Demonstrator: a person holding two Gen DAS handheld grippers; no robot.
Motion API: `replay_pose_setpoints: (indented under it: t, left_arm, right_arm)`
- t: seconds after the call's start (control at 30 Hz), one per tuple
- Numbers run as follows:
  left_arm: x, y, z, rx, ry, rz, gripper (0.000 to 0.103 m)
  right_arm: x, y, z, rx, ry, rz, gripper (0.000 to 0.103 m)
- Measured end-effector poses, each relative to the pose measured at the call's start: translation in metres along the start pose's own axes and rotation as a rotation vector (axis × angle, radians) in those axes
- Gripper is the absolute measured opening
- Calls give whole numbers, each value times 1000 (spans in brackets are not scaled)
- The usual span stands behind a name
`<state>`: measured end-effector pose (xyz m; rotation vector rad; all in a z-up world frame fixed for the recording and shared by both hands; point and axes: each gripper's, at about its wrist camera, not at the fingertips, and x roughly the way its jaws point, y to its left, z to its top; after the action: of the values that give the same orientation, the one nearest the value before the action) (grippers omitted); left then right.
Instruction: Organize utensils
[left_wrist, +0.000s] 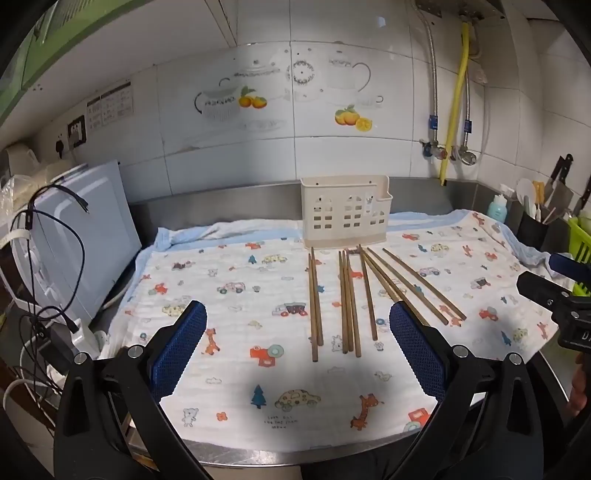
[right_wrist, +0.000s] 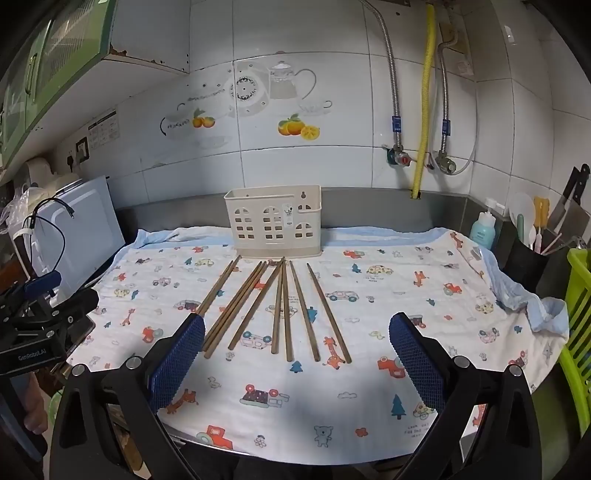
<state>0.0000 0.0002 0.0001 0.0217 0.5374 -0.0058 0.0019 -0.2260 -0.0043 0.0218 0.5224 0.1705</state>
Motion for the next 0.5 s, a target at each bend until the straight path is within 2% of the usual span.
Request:
replay_pose_setpoints:
  t: [0.2,0.27,0.5]
  left_arm:
    - [2,5,8,1,-28,-1,98]
    - [-9,-1,4,9,-58,9,98]
    - [-5,1,4,-1,-46,6,98]
  right_arm:
    - [-2,1,1,5,-22,-11,97]
    - [-2,3,-1,6,-29,-10,97]
    - [-6,7,3,-3,-45,-9,97]
